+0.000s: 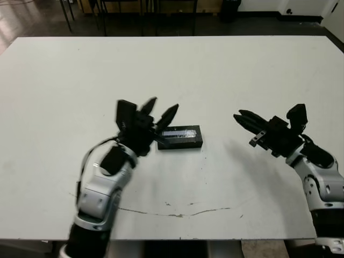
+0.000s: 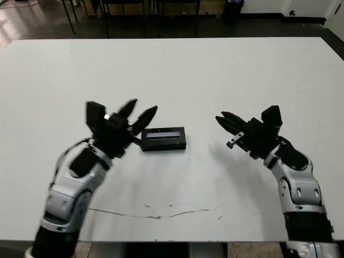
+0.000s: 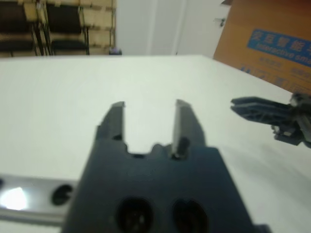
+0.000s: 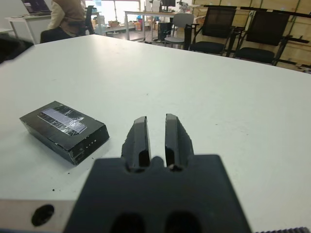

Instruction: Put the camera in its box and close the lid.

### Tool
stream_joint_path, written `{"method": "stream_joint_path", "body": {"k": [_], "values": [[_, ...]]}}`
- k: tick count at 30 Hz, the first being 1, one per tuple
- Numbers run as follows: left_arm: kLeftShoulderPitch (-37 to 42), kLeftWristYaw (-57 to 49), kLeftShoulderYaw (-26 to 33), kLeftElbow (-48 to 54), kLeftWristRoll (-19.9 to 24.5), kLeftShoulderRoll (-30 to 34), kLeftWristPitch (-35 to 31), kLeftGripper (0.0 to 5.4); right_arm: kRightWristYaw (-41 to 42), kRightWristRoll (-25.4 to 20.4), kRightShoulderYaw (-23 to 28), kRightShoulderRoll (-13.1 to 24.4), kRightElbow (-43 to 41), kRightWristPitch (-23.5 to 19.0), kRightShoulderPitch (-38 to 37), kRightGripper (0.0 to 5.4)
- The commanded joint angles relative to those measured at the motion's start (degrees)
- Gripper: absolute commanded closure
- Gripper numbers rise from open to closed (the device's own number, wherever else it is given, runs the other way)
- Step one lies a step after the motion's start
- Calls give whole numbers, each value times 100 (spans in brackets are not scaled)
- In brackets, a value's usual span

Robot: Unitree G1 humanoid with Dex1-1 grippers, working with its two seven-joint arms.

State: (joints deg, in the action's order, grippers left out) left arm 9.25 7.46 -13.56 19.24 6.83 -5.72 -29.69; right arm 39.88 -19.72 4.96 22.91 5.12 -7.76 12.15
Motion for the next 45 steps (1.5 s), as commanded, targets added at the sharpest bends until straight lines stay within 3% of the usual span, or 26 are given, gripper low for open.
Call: {"method": "stream_joint_path", "body": {"k": [1,6,14,19,29,38,45], "values": [[36,-193,-276,-237,-146,-150,-284,539,-1,24,35,45,-13,-27,-107,540],[253,-547,-448,-572,-322,-387,-486,539,42,-5,58,52,3,-23,-101,540],[398,-866,-107,-1154,29,-638,-1066,539,135,-69,105,135,-157,-97,-144,540],[188,-988,-189,-1226,97,-616,-1298,539,191,-109,111,129,-112,-113,-105,540],[-174,-941,-500,-1096,116,-277,-1867,539,275,-139,67,81,-28,-94,-37,540],[-307,-594,-944,-1075,-139,183,-1812,539,259,-144,39,-7,13,-90,-64,540],[-569,-530,246,93,679,-210,-1944,539,-138,-83,106,-183,-437,55,-346,540]]}}
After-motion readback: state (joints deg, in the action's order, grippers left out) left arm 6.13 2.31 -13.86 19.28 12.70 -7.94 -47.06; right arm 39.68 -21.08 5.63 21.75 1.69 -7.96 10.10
